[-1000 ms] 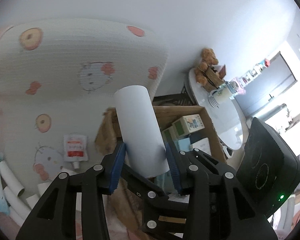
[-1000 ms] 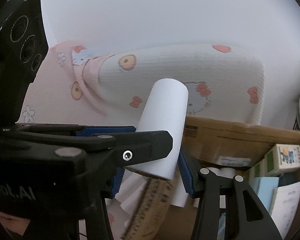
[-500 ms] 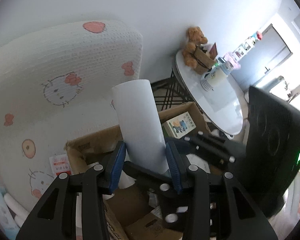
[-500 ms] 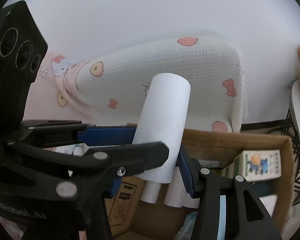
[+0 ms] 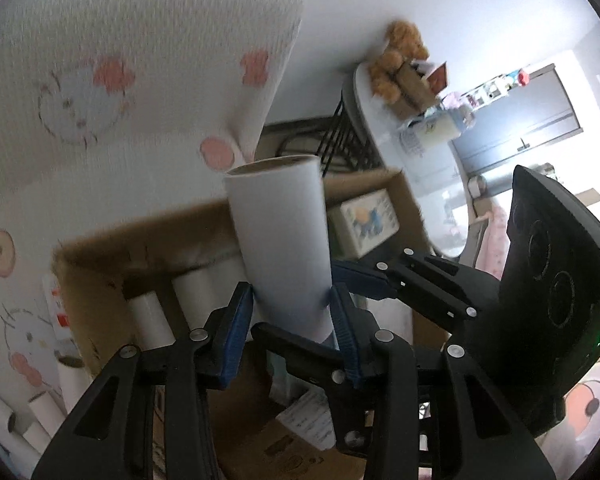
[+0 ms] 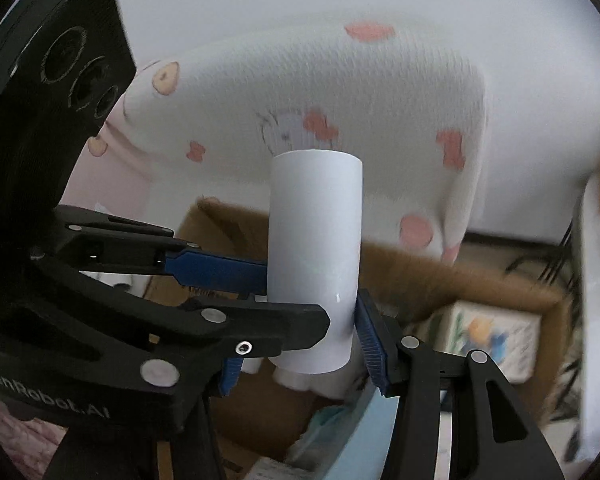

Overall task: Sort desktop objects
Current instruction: 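Lower the tube beside the other tubes in the box and open both grippers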

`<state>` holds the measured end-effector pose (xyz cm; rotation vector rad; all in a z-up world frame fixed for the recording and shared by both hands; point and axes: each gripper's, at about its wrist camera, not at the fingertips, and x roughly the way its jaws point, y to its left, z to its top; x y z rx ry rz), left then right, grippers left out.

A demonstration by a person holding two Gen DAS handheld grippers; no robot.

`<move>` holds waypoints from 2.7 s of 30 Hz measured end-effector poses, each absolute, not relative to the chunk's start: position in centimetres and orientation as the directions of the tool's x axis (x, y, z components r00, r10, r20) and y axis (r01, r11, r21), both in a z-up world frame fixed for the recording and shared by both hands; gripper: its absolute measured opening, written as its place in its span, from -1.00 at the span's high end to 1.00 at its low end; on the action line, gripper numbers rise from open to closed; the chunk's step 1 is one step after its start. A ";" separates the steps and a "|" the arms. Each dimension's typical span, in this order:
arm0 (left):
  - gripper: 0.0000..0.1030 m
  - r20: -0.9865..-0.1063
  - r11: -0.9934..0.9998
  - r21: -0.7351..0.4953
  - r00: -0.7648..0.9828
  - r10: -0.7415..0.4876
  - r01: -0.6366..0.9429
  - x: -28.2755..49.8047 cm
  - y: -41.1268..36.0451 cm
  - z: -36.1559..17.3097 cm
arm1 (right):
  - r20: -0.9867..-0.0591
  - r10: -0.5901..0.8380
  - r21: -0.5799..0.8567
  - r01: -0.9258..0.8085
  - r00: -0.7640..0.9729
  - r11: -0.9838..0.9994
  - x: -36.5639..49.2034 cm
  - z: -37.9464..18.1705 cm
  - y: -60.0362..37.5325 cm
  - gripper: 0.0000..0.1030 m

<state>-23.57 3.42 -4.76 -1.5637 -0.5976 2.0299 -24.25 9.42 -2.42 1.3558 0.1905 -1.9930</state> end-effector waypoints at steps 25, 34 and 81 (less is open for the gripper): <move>0.10 -0.775 -0.778 -0.627 -0.125 0.619 0.037 -23.0 5.9 -9.7 | -0.901 -0.428 0.324 0.550 -0.069 -0.770 -24.0 -7.5 11.3 0.19; 0.09 -0.783 -0.788 -0.616 -0.122 0.610 0.010 -23.0 6.5 -9.7 | -0.920 -0.387 0.282 0.572 -0.067 -0.770 -23.7 -7.7 11.0 0.19; 0.70 -0.798 -0.786 -0.588 0.021 0.602 0.191 -24.0 8.0 -15.7 | -0.953 -0.217 -0.066 0.843 -0.211 -0.533 -22.7 -5.1 13.4 0.37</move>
